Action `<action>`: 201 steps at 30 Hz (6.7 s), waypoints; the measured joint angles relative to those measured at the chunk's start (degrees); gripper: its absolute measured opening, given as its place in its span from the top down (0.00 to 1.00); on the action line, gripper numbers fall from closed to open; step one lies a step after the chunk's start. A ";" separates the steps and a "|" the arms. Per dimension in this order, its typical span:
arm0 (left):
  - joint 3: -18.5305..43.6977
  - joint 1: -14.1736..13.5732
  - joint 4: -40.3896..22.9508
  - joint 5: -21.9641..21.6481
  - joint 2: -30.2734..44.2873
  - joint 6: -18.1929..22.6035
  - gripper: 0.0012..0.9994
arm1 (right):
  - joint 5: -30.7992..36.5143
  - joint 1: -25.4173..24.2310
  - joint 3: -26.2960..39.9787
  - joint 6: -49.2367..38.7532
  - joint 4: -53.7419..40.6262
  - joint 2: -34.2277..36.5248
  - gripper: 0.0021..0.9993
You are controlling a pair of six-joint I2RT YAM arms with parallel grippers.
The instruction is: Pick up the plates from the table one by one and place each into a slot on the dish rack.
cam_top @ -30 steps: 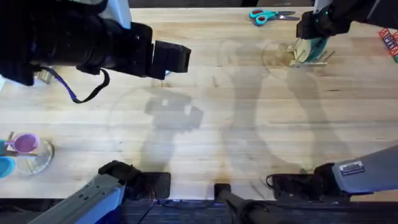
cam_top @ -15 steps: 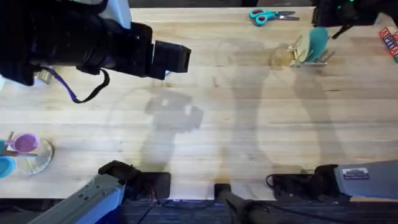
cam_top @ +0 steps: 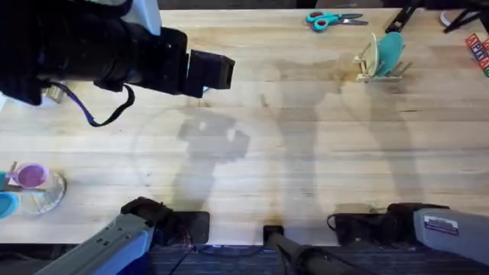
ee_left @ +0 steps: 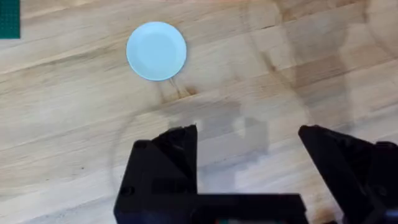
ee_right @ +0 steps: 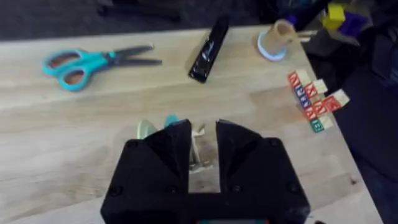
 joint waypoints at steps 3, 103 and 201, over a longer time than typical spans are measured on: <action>0.00 0.00 0.00 0.00 0.00 0.00 0.01 | -1.45 0.41 0.00 -0.14 -0.01 -3.43 0.73; 0.00 29.62 9.65 28.25 27.13 8.75 0.96 | -26.45 19.41 0.02 3.76 -20.74 -18.14 0.01; 2.71 36.22 26.43 32.74 55.95 8.76 0.96 | -39.76 23.33 0.24 25.63 -9.93 3.83 0.00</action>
